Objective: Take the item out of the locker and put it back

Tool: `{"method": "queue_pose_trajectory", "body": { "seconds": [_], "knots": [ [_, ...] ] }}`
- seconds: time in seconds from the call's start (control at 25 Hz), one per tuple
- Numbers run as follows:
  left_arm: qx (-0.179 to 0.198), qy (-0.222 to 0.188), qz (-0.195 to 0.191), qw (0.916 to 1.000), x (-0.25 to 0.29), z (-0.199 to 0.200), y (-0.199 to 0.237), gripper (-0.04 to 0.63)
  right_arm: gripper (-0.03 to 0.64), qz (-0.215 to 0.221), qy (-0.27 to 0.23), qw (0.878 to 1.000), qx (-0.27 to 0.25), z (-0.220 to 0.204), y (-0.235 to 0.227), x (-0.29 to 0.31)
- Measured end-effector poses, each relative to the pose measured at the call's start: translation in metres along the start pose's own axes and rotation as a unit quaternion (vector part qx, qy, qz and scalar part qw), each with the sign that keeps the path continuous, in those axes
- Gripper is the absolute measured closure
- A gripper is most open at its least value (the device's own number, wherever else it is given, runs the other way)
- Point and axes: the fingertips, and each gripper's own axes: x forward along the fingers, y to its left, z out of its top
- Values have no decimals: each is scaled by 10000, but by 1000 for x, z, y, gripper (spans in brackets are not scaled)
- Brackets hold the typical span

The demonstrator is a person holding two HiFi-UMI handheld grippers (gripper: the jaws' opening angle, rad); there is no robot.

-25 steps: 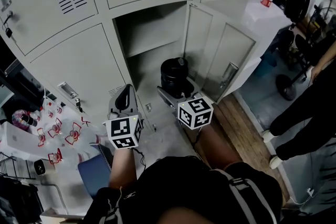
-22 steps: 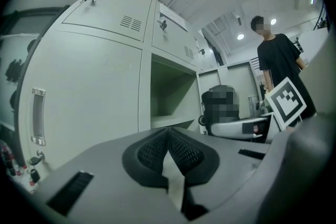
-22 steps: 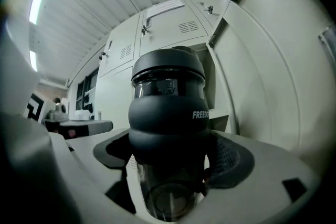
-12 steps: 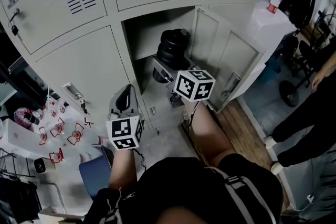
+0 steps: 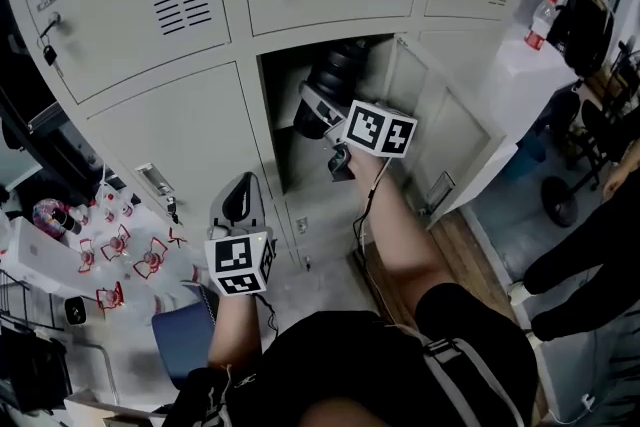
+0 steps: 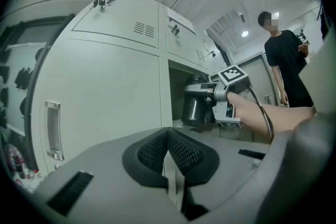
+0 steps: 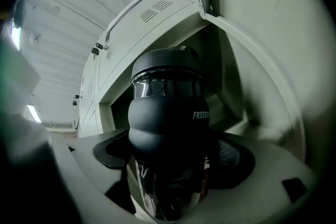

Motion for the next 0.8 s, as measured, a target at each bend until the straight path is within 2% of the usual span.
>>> {"method": "queue_pose_trajectory", "body": {
  "seconds": [0.32, 0.6, 0.8],
  "knots": [
    [16, 57, 122, 9999, 3, -4, 10, 583, 173, -187, 95, 9991, -374, 16, -10, 27],
    [24, 28, 128, 9999, 4, -4, 14, 583, 173, -467, 240, 9932, -1040, 27, -22, 51],
    [-1, 50, 180, 9998, 5, -7, 21, 583, 175, -594, 447, 9842, -1610, 16, -30, 69]
  ]
}}
